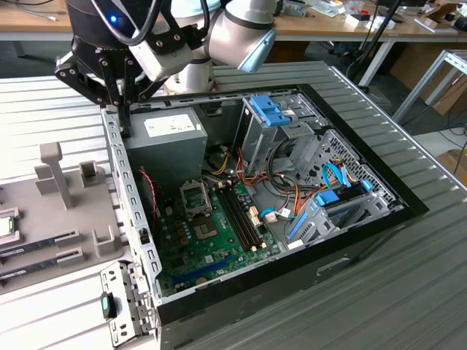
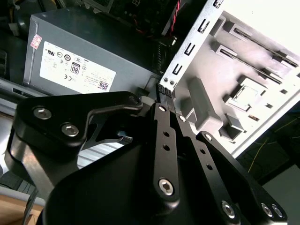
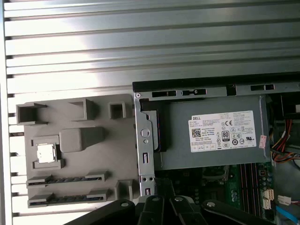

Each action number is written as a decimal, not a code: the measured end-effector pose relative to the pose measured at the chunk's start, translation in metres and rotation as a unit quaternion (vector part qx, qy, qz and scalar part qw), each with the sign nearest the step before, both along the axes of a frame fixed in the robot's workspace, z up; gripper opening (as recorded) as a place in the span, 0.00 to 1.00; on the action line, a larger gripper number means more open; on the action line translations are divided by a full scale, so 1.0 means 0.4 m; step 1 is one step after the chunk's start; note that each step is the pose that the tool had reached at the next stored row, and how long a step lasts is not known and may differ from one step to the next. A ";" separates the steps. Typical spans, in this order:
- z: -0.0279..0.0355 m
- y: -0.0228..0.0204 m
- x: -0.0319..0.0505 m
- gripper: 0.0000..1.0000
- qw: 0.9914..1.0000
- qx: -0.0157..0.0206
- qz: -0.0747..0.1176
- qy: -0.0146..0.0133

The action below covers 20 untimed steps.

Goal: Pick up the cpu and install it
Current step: 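Reach for the cpu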

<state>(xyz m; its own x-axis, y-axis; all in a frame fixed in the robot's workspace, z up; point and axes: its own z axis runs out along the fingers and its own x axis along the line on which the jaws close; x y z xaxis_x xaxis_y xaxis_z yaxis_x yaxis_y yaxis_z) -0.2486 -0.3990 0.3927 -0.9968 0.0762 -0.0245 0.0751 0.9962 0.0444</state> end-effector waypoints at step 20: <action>-0.001 0.000 -0.034 0.11 1.000 0.000 0.000 0.000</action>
